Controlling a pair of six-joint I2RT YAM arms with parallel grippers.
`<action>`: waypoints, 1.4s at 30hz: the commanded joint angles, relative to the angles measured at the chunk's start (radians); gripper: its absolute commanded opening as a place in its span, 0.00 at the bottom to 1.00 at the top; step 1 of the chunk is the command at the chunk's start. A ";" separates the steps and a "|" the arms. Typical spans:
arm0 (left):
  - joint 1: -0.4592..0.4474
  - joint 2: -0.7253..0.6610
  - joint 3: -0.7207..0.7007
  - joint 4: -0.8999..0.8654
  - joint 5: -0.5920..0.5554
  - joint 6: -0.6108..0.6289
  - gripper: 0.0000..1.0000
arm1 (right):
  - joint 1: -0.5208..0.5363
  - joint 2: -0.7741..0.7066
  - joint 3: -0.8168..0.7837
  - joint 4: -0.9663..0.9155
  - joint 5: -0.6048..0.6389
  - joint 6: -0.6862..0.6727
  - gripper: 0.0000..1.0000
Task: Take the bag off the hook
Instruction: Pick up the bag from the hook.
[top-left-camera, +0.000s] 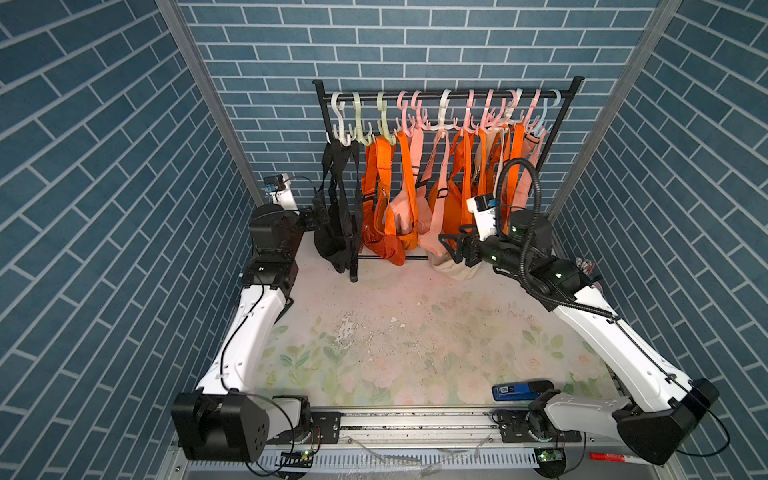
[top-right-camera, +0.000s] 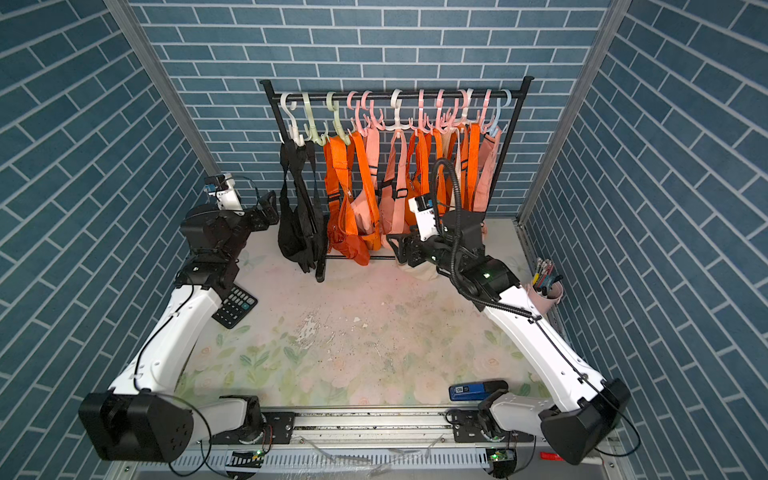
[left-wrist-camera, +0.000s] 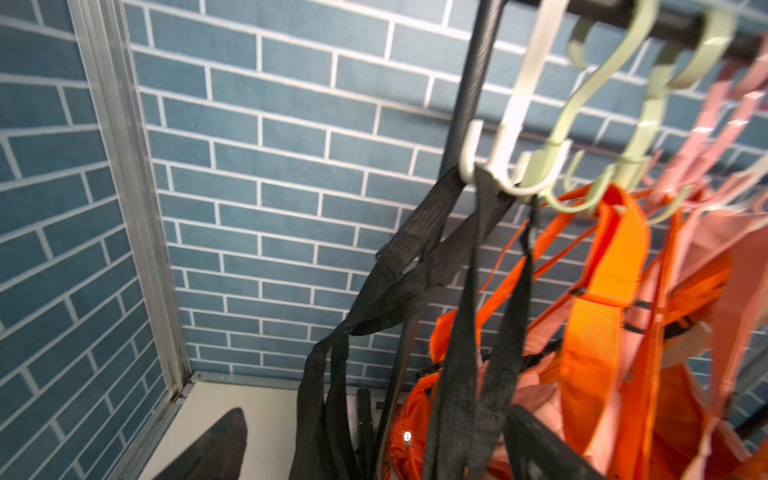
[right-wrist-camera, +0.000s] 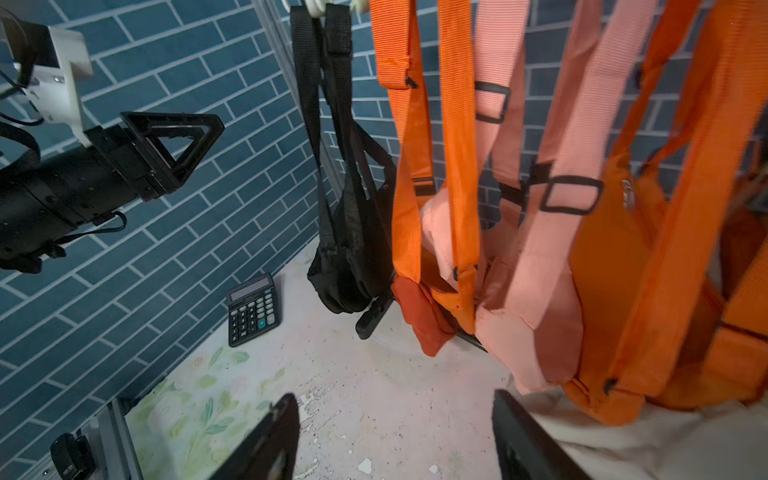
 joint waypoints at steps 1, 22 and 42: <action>0.003 -0.072 -0.030 -0.122 0.089 -0.013 0.97 | 0.059 0.094 0.100 -0.017 0.027 -0.071 0.71; 0.003 -0.563 -0.314 -0.424 0.019 -0.097 0.99 | 0.237 0.878 1.029 -0.186 -0.027 -0.026 0.51; -0.049 -0.644 -0.382 -0.464 -0.009 -0.067 0.99 | 0.236 1.209 1.211 0.059 0.074 0.045 0.51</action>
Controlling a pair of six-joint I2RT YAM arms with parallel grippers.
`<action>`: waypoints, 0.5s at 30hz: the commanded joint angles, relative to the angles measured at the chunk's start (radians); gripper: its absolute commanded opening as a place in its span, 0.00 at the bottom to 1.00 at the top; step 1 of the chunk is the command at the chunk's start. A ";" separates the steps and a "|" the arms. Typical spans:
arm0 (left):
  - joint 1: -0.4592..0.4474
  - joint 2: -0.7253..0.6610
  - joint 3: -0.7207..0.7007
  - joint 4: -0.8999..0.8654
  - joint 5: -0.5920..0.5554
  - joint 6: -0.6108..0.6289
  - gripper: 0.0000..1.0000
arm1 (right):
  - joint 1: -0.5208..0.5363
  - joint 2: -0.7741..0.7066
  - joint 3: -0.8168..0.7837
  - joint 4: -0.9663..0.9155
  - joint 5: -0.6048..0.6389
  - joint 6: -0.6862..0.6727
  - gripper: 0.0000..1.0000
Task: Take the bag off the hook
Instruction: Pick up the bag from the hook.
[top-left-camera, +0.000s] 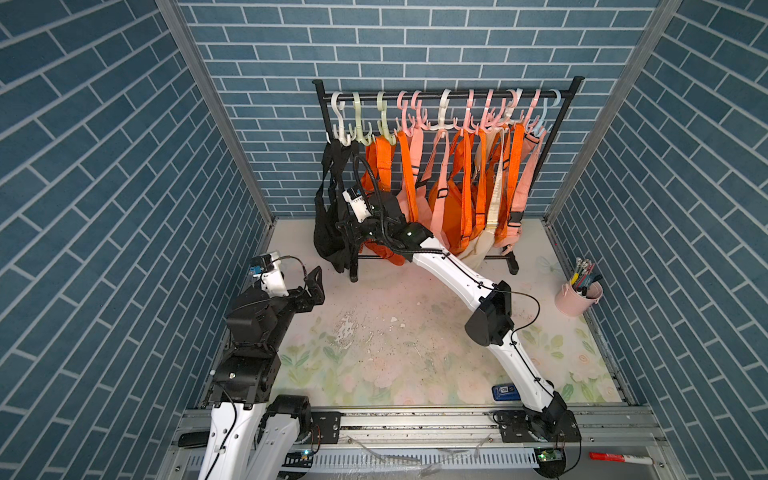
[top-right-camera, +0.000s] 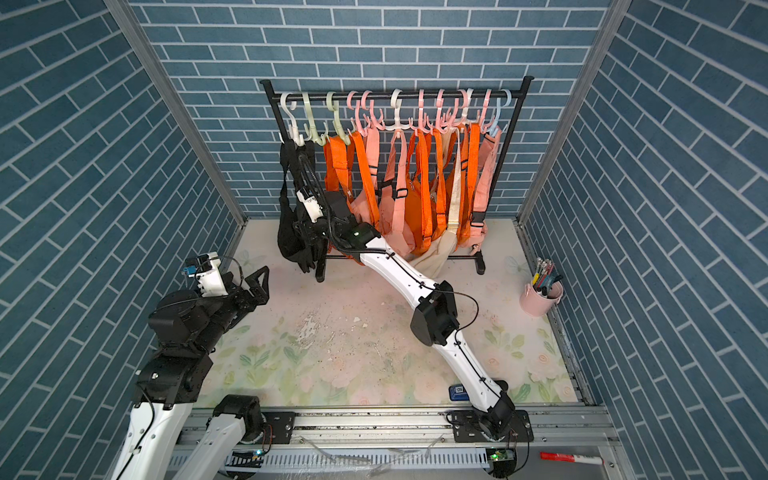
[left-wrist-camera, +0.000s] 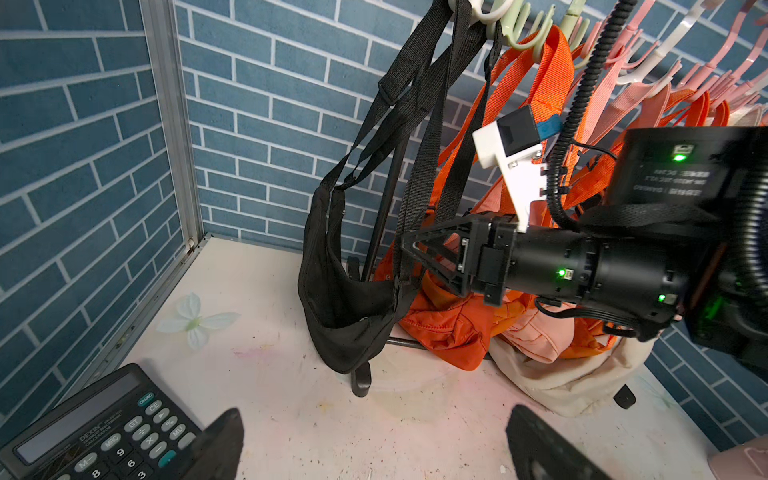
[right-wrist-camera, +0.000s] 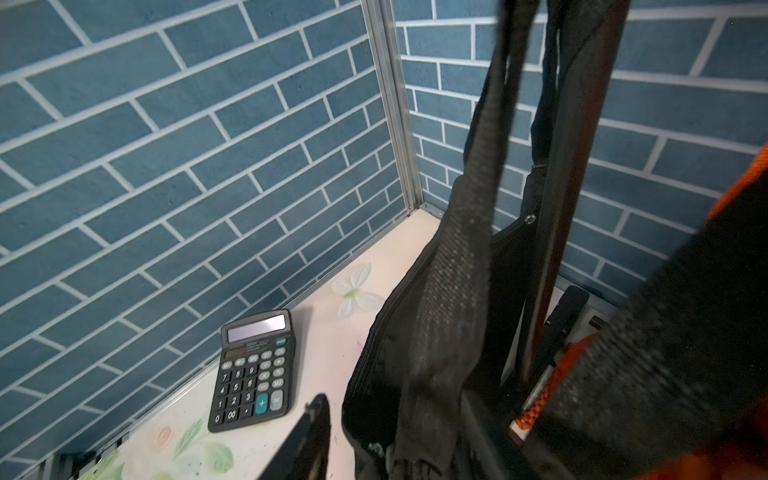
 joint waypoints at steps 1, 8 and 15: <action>-0.009 -0.005 -0.011 -0.010 -0.005 0.013 0.99 | -0.001 0.040 0.032 0.090 0.038 0.041 0.50; -0.009 0.005 -0.012 -0.004 -0.001 0.013 0.99 | -0.002 0.065 0.040 0.168 0.058 0.053 0.18; -0.009 0.009 -0.029 0.023 0.018 -0.015 0.99 | 0.001 -0.001 -0.028 0.178 0.047 0.057 0.00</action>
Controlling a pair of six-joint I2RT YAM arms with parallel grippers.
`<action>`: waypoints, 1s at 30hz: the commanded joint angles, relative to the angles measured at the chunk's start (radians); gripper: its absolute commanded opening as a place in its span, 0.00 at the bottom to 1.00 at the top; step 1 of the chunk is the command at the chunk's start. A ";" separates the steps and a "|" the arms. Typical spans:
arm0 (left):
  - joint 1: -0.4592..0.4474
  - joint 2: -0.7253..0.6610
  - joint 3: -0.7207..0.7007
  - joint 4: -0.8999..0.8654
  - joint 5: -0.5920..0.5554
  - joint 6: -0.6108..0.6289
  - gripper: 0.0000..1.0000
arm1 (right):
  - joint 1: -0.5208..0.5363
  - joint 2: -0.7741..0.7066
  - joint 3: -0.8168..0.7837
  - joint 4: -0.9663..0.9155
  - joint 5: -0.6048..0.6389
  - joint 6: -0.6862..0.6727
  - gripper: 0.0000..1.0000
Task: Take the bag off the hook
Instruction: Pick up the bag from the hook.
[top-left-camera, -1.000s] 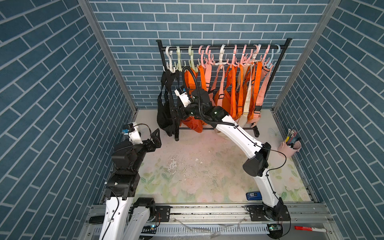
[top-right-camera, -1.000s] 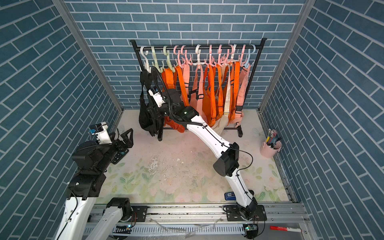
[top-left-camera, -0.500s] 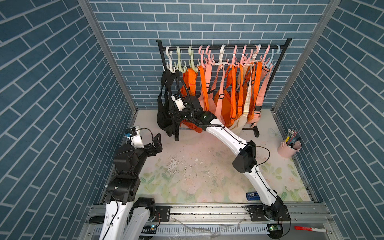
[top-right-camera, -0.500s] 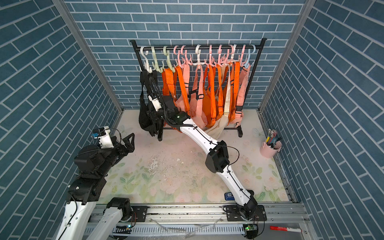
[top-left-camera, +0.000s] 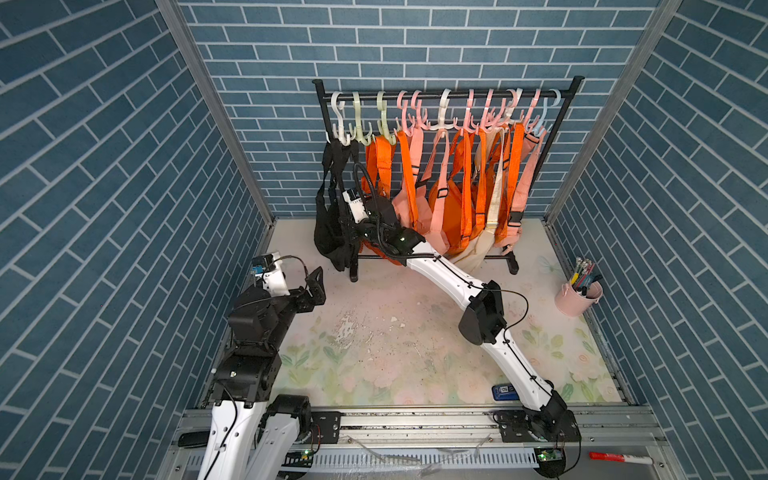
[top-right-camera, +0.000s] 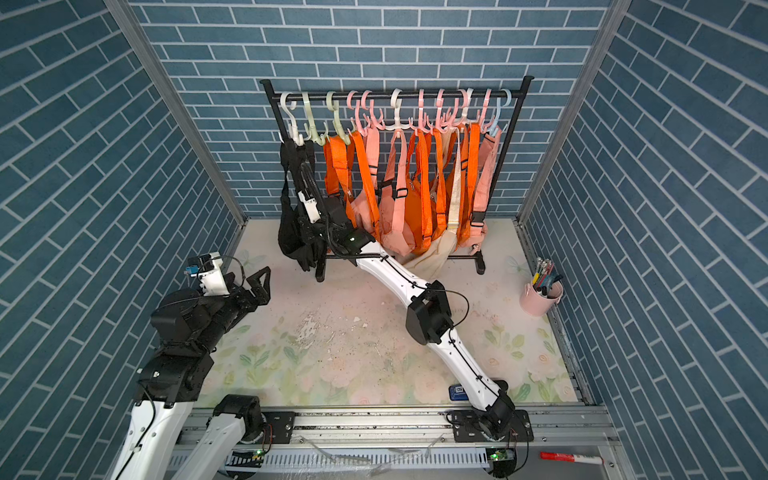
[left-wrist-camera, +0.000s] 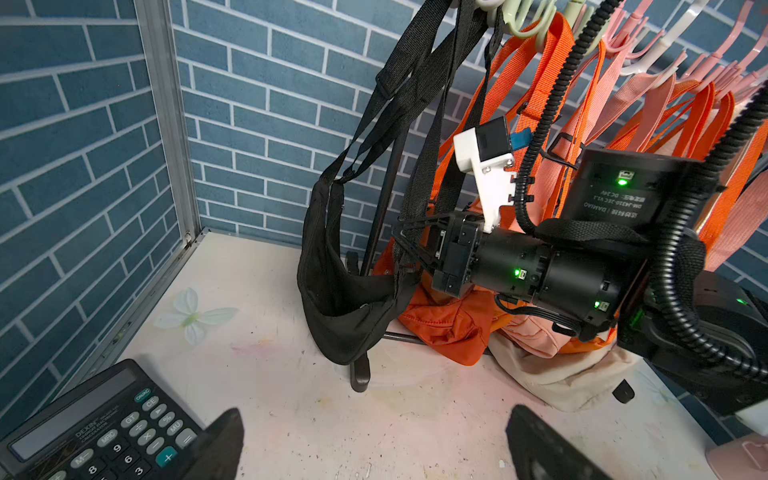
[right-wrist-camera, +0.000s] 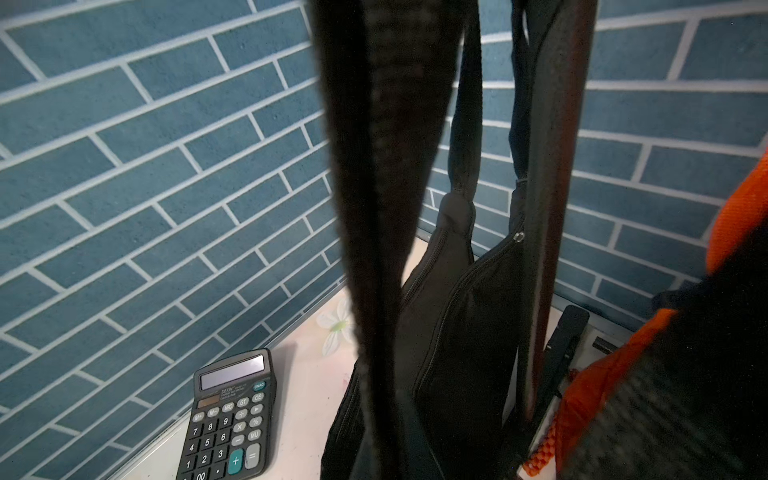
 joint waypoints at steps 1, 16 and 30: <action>-0.006 0.004 -0.015 0.026 0.014 -0.013 0.99 | 0.001 -0.079 -0.046 0.039 0.002 0.013 0.00; -0.004 0.211 0.155 0.160 -0.004 -0.064 0.99 | 0.001 -0.339 -0.248 -0.051 -0.016 -0.035 0.00; 0.015 0.610 0.451 0.255 0.017 0.008 0.99 | -0.020 -0.538 -0.419 -0.089 -0.036 -0.072 0.00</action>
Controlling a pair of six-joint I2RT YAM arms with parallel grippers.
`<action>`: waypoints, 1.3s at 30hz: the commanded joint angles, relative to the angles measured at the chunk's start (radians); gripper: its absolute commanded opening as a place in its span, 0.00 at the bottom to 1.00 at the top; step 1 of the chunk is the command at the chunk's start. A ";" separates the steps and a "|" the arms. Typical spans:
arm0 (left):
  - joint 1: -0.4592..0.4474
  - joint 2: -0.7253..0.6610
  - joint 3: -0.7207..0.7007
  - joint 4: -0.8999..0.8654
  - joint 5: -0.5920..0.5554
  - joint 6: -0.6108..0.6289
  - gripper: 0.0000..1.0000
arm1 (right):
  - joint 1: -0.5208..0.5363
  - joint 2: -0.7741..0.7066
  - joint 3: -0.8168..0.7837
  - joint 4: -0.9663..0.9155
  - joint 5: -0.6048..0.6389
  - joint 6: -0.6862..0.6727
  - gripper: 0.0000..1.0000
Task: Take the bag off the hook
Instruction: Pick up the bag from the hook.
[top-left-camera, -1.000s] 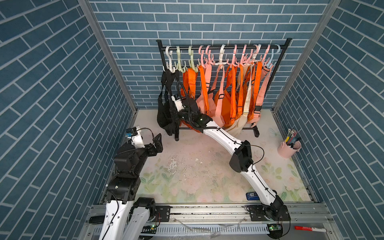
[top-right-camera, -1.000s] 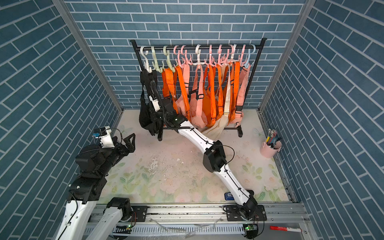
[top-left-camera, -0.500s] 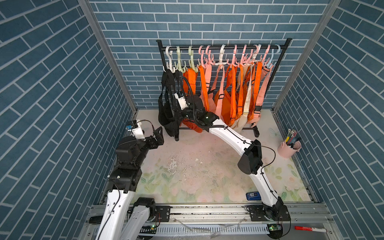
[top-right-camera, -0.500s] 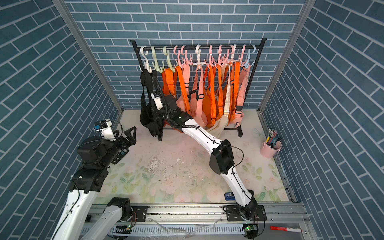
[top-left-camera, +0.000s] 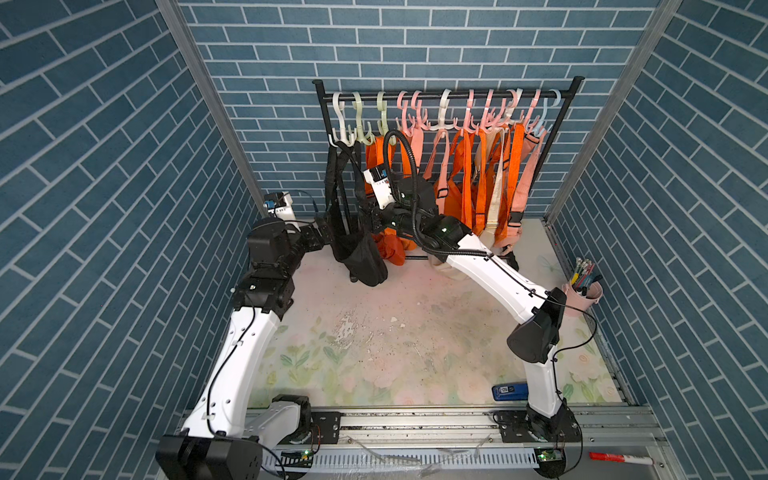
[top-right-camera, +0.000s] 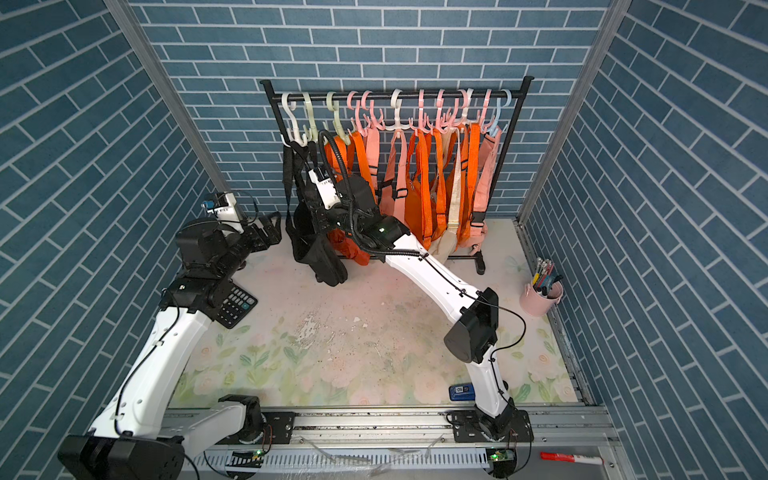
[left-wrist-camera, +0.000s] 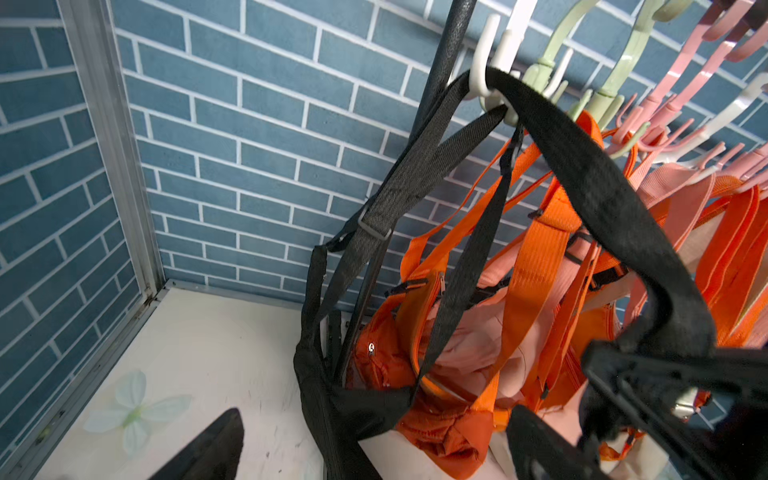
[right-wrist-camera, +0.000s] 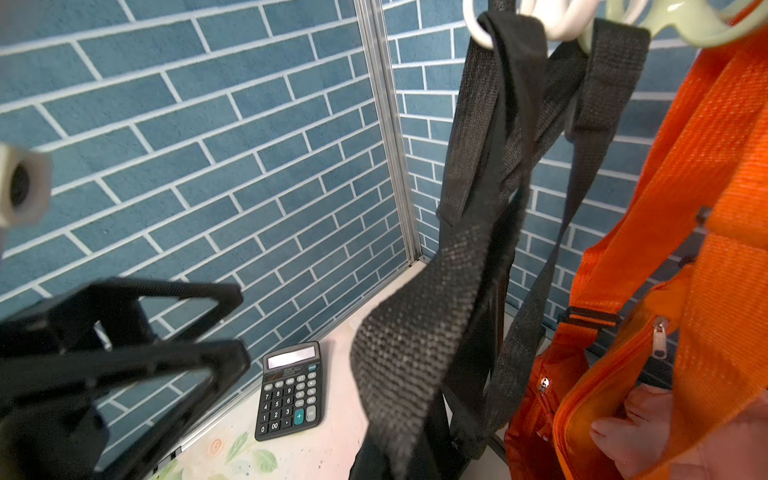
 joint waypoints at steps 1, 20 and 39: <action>0.017 0.068 0.071 0.050 0.028 0.037 0.99 | -0.017 -0.044 -0.037 -0.012 -0.026 -0.021 0.00; 0.225 0.436 0.080 0.523 0.574 0.017 0.96 | -0.116 -0.079 -0.085 -0.016 -0.159 0.015 0.00; 0.227 0.722 0.268 0.508 0.591 0.087 0.82 | -0.135 -0.109 -0.145 -0.013 -0.187 0.007 0.00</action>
